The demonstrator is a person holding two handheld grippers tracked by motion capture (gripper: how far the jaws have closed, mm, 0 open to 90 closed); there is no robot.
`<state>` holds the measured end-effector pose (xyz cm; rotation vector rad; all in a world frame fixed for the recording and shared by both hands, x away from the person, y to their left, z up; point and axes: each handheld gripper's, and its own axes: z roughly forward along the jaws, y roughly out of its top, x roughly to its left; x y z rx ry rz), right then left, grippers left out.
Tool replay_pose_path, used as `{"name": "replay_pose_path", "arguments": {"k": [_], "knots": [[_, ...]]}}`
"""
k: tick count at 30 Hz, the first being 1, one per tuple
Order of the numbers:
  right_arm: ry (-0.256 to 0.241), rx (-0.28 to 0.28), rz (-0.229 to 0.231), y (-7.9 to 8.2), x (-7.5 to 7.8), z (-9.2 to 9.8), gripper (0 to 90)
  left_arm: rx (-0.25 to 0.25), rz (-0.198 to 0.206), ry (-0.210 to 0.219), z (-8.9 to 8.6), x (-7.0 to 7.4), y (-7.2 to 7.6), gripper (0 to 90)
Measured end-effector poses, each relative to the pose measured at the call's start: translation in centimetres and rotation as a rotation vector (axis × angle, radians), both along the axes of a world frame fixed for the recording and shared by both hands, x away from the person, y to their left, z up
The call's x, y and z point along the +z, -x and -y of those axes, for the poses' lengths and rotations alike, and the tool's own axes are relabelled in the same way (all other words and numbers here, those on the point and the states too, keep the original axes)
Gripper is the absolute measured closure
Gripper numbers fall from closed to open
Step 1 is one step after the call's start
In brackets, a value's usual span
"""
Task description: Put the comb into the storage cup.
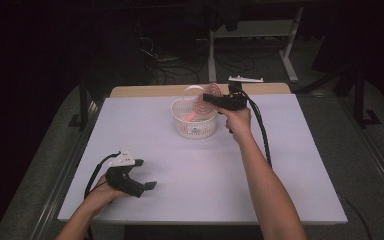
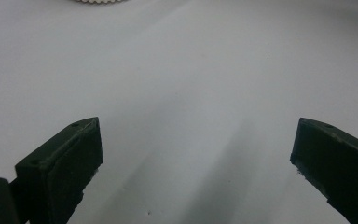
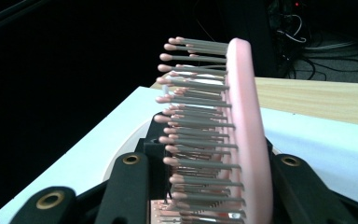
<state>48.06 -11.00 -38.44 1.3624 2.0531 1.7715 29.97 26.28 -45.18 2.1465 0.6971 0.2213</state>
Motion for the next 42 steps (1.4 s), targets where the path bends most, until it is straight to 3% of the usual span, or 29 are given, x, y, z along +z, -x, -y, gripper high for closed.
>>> {"name": "replay_pose_path", "arguments": {"k": [8, 22, 33, 42], "knots": [[0.005, -0.014, -0.014, -0.2, -0.4, 0.6, 60.2, -0.004, -0.004, -0.002, 0.0, -0.1, 0.0, 2.0], [0.054, -0.044, 0.004, -0.2, -0.7, 0.9, 54.2, -0.010, -0.005, -0.004, 0.1, -0.1, 0.0, 2.0], [0.079, -0.065, -0.013, 0.0, -1.1, 1.3, 39.0, -0.012, -0.006, -0.005, 0.1, -0.1, 0.0, 2.0], [0.128, -0.052, -0.015, 0.7, -1.1, 1.7, 27.5, -0.012, -0.005, -0.005, 0.1, -0.1, 0.0, 2.0]]}}
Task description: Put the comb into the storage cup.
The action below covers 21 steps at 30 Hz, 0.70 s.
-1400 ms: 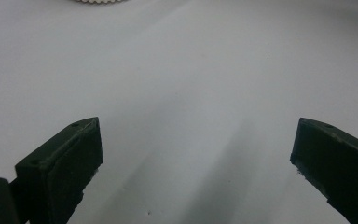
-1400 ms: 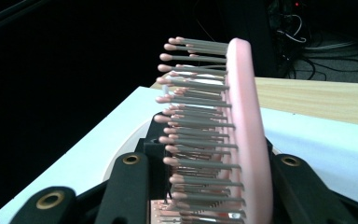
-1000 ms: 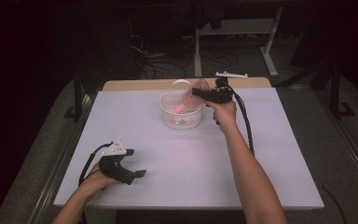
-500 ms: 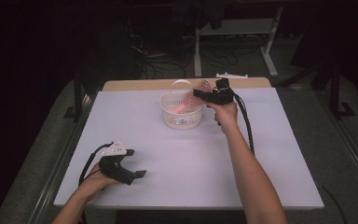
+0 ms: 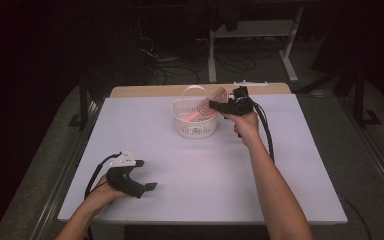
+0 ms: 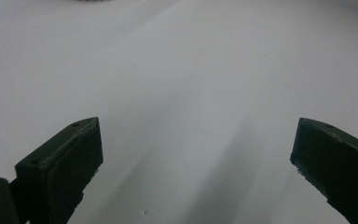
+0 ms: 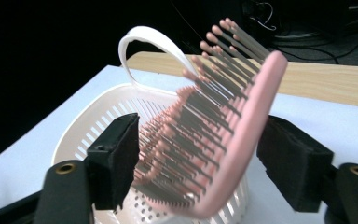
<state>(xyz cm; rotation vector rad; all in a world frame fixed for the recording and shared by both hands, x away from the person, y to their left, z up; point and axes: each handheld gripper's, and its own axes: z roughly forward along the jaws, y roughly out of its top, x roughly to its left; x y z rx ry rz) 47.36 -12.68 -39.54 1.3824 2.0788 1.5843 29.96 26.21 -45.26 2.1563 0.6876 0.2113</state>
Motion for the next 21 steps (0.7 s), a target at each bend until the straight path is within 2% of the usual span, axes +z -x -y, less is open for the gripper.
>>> {"name": "replay_pose_path", "arguments": {"k": [11, 21], "knots": [[0.052, 0.016, 0.020, 1.1, 0.5, 0.8, 22.9, 0.004, 0.002, -0.002, -0.1, 0.0, 0.1, 2.0], [0.100, 0.057, 0.035, 2.0, 1.1, 0.8, 16.0, 0.009, 0.005, 0.001, -0.1, 0.1, 0.1, 2.0]]}}
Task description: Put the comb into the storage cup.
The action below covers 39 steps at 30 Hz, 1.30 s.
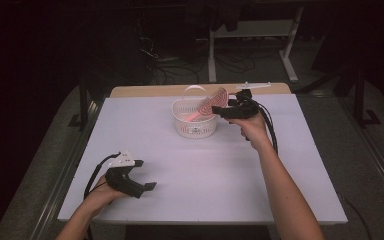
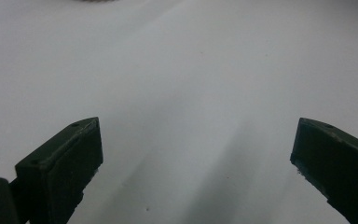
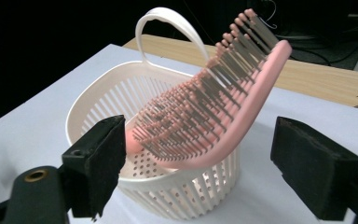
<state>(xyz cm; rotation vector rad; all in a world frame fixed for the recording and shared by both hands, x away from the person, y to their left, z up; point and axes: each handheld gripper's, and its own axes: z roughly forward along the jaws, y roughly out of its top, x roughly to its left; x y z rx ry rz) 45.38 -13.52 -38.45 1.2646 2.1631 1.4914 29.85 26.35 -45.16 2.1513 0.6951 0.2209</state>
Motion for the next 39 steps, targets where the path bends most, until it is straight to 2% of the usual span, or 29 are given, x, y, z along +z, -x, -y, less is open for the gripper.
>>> {"name": "replay_pose_path", "arguments": {"k": [4, 16, 22, 39], "knots": [[0.032, -0.001, 0.000, 0.4, 0.0, 0.0, 12.7, 0.000, 0.000, 0.000, 0.0, 0.0, -0.1, 2.0], [0.073, 0.009, 0.028, 2.1, -0.7, 1.1, 2.1, 0.005, 0.007, 0.004, -0.1, 0.1, -0.2, 2.0], [0.112, 0.030, 0.041, 3.1, -1.3, 1.4, 1.0, 0.007, 0.007, 0.006, -0.2, 0.1, -0.2, 2.0], [0.170, 0.078, 0.038, 5.6, -3.1, 0.9, 0.9, 0.017, 0.010, 0.004, -0.7, 0.1, 0.0, 2.0]]}}
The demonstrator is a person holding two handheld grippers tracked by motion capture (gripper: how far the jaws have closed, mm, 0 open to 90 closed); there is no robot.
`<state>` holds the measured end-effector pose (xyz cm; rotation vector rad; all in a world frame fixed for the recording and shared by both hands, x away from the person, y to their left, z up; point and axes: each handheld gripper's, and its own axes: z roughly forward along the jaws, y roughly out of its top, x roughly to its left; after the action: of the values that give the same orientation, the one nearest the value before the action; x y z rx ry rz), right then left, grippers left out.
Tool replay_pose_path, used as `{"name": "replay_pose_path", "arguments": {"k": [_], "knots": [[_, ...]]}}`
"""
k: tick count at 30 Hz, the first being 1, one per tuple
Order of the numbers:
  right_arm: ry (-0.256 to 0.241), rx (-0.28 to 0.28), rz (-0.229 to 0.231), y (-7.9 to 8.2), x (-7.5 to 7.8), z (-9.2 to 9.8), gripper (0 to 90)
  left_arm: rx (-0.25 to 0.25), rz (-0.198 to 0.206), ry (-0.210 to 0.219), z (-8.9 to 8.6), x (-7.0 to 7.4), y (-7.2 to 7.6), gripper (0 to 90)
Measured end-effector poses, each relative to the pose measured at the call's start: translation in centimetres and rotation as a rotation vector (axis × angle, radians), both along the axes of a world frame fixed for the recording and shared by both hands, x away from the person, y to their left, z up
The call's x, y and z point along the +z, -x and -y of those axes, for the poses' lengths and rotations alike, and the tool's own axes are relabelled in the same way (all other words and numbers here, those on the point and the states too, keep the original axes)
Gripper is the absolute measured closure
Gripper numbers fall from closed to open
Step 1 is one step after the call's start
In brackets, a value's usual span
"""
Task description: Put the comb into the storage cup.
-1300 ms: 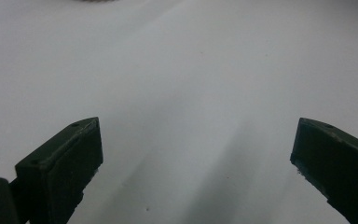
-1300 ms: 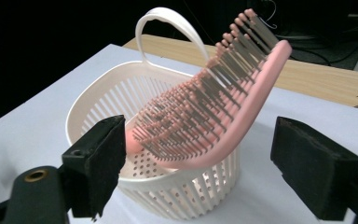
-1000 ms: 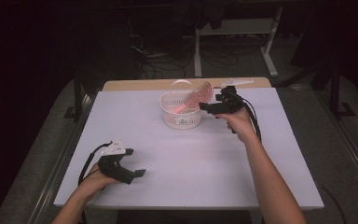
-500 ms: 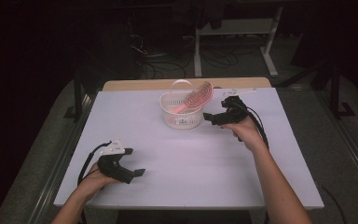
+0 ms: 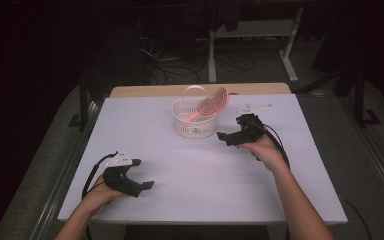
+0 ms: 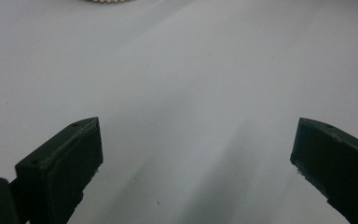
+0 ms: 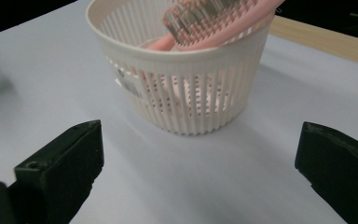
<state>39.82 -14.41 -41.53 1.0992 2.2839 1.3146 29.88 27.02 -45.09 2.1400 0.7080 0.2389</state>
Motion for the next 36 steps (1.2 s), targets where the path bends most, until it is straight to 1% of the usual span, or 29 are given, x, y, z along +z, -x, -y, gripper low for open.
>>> {"name": "replay_pose_path", "arguments": {"k": [2, 4, 6, 12, 21, 26, 36], "knots": [[0.002, 0.003, 0.001, 0.1, -0.1, 0.0, 0.8, 0.000, 0.000, 0.000, 0.0, 0.0, 0.0, 2.0], [0.006, 0.009, 0.000, 0.8, -0.4, 0.0, 0.8, 0.003, 0.013, 0.010, -0.1, 0.2, 0.0, 2.0], [0.006, 0.012, -0.002, 1.1, -0.5, 0.0, 0.8, 0.004, 0.016, 0.015, -0.1, 0.3, 0.0, 2.0], [0.020, 0.027, -0.002, 2.4, -0.8, 0.1, 0.9, 0.000, 0.015, 0.015, -0.1, 0.2, 0.0, 2.0], [0.025, 0.030, -0.005, 4.0, -1.2, 0.9, 0.9, 0.003, 0.021, 0.035, -0.1, 0.4, -0.3, 2.0], [0.025, 0.029, -0.010, 5.1, -1.5, 1.4, 0.8, 0.001, 0.019, 0.028, -0.1, 0.4, -0.3, 2.0], [0.031, 0.036, -0.018, 7.2, -2.4, 2.4, 0.8, 0.001, 0.019, 0.029, 0.1, 0.4, -0.3, 2.0]]}}
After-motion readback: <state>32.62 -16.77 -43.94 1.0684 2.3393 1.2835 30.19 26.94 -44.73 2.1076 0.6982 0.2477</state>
